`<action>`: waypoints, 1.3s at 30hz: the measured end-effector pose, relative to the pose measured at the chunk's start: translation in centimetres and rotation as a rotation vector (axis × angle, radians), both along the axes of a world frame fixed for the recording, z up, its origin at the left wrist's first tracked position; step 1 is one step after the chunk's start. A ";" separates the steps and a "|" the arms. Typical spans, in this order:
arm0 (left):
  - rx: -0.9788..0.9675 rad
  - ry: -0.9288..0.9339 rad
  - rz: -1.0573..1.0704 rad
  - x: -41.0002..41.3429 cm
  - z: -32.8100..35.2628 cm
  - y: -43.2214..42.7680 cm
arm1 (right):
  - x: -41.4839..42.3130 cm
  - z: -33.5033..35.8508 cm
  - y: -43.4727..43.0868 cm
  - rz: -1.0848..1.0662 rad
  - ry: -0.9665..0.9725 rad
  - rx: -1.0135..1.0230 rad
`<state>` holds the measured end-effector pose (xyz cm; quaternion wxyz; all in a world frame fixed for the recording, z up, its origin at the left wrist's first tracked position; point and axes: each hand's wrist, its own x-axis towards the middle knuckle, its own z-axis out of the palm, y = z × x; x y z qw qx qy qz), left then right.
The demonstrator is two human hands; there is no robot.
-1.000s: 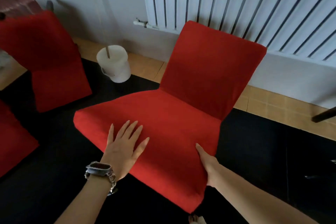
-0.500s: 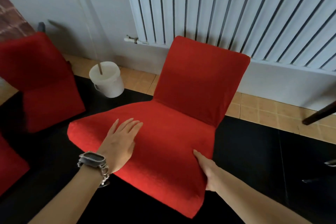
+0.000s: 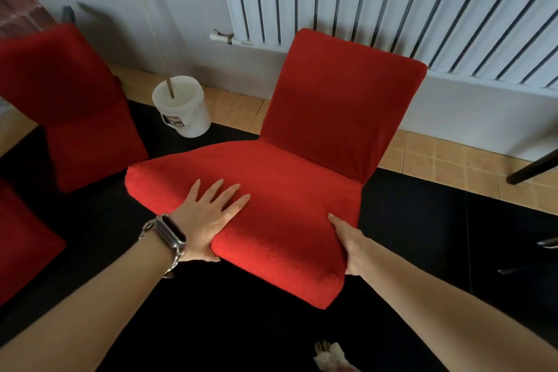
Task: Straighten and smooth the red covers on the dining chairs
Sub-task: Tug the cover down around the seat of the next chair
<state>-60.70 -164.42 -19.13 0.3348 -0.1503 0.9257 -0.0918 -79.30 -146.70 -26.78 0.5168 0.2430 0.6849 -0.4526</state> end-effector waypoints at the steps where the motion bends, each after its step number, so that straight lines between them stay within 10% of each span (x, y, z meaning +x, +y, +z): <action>1: 0.000 0.020 0.006 0.1 -0.2 0.0 | 0.0 0.0 0.0 -0.003 0.008 -0.006; 27: 0.140 0.063 -0.040 -5.2 6.7 2.7 | -5.2 8.0 3.1 0.154 0.027 0.025; 39: 0.125 0.202 -0.068 -11.7 11.1 -0.3 | -12.0 15.3 0.3 0.571 0.257 0.160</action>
